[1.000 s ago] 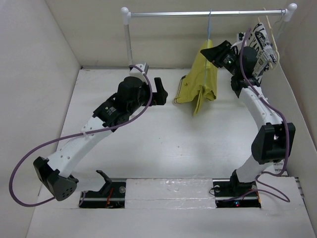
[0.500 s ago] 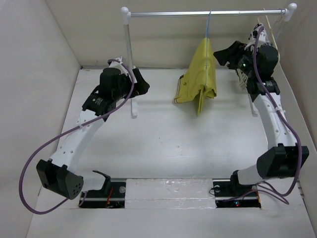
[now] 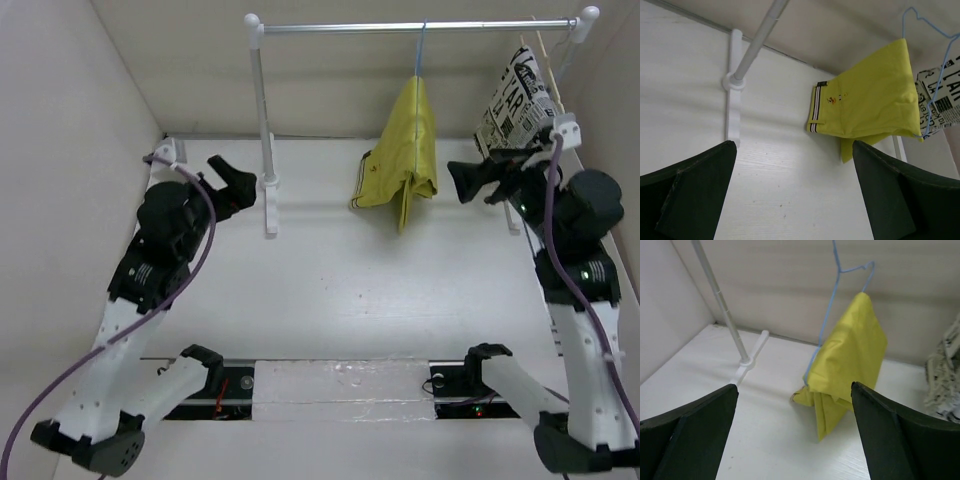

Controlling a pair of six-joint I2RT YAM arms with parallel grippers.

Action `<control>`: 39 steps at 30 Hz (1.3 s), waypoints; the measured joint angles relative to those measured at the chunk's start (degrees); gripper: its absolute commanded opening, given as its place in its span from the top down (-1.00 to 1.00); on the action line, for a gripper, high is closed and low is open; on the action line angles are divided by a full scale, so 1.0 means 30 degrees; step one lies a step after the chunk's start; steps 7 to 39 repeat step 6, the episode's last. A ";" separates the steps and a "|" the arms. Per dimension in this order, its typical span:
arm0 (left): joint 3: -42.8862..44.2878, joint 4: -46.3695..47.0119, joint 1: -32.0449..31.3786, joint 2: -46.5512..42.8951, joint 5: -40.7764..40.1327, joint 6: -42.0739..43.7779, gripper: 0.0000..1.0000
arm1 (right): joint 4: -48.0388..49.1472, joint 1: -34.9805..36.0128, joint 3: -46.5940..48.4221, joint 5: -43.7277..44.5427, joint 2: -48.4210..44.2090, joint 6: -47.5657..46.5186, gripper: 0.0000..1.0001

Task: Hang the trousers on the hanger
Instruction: Reset both arms

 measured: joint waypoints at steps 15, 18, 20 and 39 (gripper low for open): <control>-0.1435 -0.0386 0.0022 -0.2346 -0.0933 -0.0576 -0.98 | -0.1887 0.0794 -0.1661 0.3803 -0.5326 -0.1100 -1.00; -0.1435 -0.0386 0.0022 -0.2346 -0.0933 -0.0576 -0.98 | -0.1887 0.0794 -0.1661 0.3803 -0.5326 -0.1100 -1.00; -0.1435 -0.0386 0.0022 -0.2346 -0.0933 -0.0576 -0.98 | -0.1887 0.0794 -0.1661 0.3803 -0.5326 -0.1100 -1.00; -0.1435 -0.0386 0.0022 -0.2346 -0.0933 -0.0576 -0.98 | -0.1887 0.0794 -0.1661 0.3803 -0.5326 -0.1100 -1.00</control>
